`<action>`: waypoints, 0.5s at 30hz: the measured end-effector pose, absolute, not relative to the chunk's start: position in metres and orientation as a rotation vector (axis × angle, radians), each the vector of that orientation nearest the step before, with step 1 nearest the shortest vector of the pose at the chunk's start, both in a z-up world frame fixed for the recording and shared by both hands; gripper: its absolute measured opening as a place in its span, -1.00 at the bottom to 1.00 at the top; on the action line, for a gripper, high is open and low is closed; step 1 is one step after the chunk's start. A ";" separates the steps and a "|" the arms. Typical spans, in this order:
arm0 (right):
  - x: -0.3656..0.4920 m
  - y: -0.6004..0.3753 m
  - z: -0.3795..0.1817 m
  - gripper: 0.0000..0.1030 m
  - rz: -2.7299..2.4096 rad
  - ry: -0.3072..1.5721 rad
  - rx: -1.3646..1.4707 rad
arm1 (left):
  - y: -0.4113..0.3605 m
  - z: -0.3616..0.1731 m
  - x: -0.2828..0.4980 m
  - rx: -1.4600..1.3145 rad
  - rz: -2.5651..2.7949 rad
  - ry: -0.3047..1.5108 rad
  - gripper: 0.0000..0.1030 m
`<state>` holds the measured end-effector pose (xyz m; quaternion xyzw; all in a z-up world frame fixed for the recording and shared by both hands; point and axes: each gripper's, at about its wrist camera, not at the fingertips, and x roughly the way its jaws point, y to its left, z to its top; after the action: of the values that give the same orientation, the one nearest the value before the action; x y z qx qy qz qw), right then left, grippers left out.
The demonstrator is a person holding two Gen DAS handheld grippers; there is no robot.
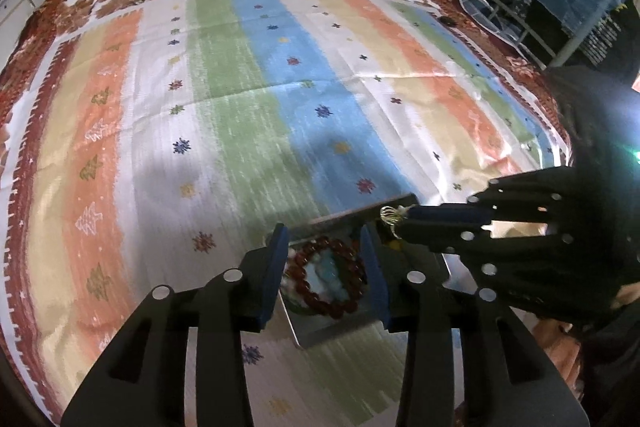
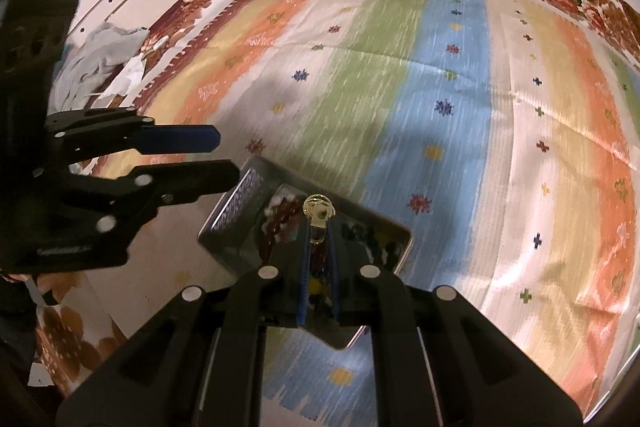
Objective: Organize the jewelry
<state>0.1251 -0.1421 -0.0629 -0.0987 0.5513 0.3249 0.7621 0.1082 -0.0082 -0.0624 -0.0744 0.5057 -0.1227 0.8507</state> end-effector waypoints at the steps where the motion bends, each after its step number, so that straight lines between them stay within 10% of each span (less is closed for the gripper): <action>1: 0.123 -0.144 -0.064 -0.81 0.707 1.203 -0.210 | -0.009 -0.062 0.104 -0.159 -0.263 1.062 -0.27; 7: 0.107 -0.147 -0.069 -0.81 0.708 1.208 -0.233 | -0.002 -0.057 0.082 -0.203 -0.270 1.033 -0.17; 11: 0.101 -0.155 -0.067 0.02 0.672 1.171 -0.250 | 0.002 -0.055 0.070 -0.209 -0.268 1.020 -0.01; 15: 0.094 -0.168 -0.059 0.15 0.688 1.143 -0.203 | 0.002 -0.054 0.062 -0.207 -0.268 1.007 0.18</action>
<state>0.0937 -0.1679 -0.0586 -0.0938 0.5291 0.3183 0.7810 0.0622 0.0022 -0.0541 -0.0986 0.4801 -0.1277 0.8622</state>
